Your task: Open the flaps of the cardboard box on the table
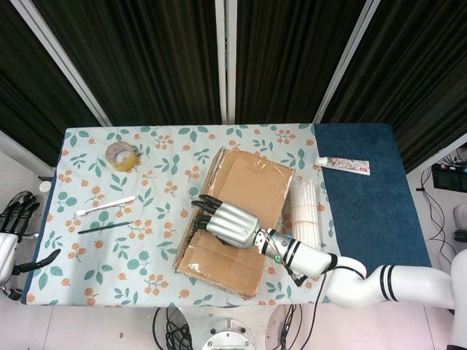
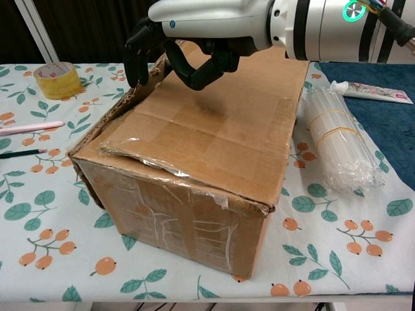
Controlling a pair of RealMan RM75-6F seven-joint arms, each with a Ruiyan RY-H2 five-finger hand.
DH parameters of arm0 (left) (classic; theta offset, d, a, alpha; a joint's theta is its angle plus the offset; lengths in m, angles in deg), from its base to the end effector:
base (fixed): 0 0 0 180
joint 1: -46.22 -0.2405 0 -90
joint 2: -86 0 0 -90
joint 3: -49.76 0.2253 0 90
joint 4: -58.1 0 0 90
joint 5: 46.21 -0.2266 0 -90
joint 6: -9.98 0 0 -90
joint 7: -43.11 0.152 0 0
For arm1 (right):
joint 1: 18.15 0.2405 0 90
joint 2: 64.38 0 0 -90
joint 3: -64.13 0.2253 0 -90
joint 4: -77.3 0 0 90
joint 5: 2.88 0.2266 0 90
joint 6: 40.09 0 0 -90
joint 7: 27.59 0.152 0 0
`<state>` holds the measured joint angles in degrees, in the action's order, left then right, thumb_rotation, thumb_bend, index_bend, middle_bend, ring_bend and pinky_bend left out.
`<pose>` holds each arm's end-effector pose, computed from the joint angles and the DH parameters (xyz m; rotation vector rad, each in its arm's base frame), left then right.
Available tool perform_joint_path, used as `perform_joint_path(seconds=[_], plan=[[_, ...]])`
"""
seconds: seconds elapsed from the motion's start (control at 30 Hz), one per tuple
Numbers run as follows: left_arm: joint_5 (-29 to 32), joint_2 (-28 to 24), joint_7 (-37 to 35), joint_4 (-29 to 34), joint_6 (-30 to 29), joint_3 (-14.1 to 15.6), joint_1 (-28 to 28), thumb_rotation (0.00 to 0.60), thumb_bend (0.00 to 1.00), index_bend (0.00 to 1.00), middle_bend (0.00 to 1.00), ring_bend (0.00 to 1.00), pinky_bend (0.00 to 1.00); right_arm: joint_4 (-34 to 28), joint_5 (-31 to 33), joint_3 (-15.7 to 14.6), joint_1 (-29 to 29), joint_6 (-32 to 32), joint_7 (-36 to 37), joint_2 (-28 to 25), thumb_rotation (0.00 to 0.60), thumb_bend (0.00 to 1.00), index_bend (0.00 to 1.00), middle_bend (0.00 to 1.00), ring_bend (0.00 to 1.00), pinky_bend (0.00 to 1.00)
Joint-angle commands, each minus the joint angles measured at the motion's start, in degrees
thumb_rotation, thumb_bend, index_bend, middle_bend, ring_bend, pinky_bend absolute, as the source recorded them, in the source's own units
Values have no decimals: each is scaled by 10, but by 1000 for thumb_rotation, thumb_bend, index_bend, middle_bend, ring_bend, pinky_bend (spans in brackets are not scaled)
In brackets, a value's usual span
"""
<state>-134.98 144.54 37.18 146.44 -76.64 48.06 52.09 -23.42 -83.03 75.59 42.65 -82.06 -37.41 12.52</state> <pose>-0.3033 0.1906 0.1665 -1.4435 -0.8162 -0.9009 0.0246 -0.2943 -0.0211 2.4535 -0.5799 1.1594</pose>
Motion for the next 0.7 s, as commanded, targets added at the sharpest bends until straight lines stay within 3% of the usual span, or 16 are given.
perform_joint_path(seconds=[0.03,0.37,0.7], plan=[[1,0,-2,-1,-1,0,-1,221,124,91,70,58,187,1,8,-2,3,4,-7,3,600,1000,296,268,0,0],[0,2,-8,-7,0,1,-2,222,124,91,70,58,187,-7,31,-5,8,5,-32,1,600,1000,301,270,0,0],[1,4,-10,-10,0,0,-2,222,124,91,70,58,187,-16,49,-8,11,7,-52,-8,600,1000,381,343,0,0]])
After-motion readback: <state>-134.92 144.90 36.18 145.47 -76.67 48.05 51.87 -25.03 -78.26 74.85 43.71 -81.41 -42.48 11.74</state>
